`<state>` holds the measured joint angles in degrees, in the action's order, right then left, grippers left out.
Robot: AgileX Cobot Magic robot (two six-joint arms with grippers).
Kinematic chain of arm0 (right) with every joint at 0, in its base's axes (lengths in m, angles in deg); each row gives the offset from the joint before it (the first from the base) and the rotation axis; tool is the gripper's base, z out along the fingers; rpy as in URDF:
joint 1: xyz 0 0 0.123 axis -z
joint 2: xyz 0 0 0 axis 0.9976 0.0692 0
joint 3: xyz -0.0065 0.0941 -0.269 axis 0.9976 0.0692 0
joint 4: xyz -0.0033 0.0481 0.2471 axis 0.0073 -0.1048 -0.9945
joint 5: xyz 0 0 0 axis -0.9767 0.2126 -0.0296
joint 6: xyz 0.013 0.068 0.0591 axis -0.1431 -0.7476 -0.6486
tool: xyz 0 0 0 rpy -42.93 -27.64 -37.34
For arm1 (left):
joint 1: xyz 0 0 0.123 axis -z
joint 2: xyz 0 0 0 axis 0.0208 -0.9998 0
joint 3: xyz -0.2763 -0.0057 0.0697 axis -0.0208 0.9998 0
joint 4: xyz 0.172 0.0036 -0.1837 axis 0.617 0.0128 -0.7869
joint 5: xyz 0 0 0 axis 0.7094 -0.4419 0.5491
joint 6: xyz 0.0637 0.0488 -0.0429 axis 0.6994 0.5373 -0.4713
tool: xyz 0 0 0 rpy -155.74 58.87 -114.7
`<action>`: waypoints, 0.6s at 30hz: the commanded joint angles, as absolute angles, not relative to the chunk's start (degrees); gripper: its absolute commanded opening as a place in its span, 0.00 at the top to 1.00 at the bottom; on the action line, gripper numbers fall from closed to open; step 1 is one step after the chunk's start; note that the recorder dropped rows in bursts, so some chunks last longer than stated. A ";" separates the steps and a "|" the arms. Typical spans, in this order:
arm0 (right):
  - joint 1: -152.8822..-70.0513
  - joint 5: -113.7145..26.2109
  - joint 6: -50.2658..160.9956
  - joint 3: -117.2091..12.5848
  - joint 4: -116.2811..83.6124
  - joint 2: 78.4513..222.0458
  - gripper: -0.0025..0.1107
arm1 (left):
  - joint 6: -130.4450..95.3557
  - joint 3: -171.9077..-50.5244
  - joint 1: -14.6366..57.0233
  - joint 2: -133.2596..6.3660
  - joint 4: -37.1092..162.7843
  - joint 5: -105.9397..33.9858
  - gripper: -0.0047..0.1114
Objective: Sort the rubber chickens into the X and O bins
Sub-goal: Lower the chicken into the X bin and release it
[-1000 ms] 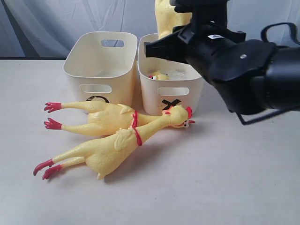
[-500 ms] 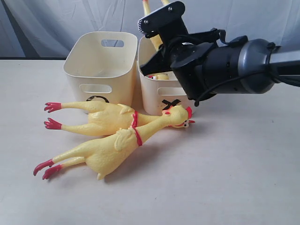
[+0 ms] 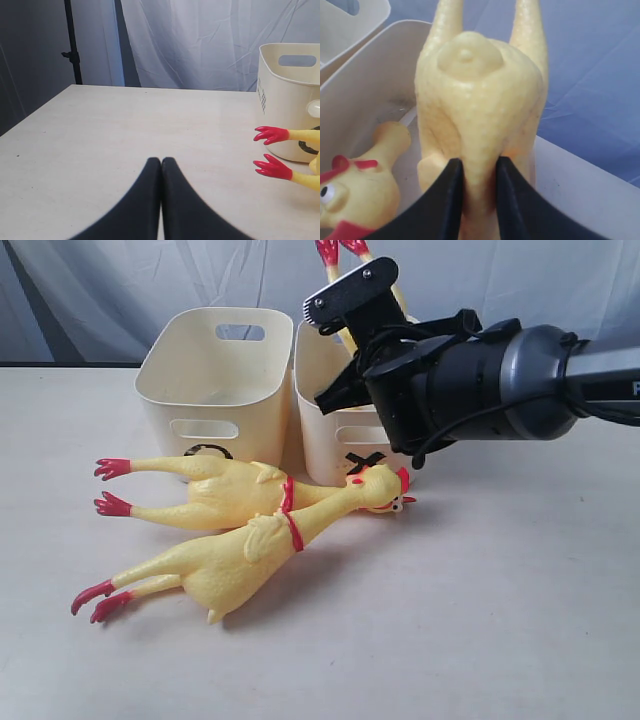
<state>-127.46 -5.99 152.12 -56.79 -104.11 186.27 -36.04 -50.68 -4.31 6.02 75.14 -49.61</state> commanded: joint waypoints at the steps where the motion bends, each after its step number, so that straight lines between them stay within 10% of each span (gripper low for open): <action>1: -127.18 -5.10 152.96 -57.34 -104.25 186.19 0.99 | -36.10 -50.52 -4.35 6.37 75.47 -49.63 0.96; 12: -127.18 -5.10 152.96 -57.34 -104.40 186.19 0.97 | -36.10 -50.52 -4.35 6.37 75.47 -49.63 0.96; 18: -127.18 -5.35 153.09 -57.34 -104.62 186.19 0.64 | -36.10 -50.52 -4.35 6.37 75.47 -49.63 0.96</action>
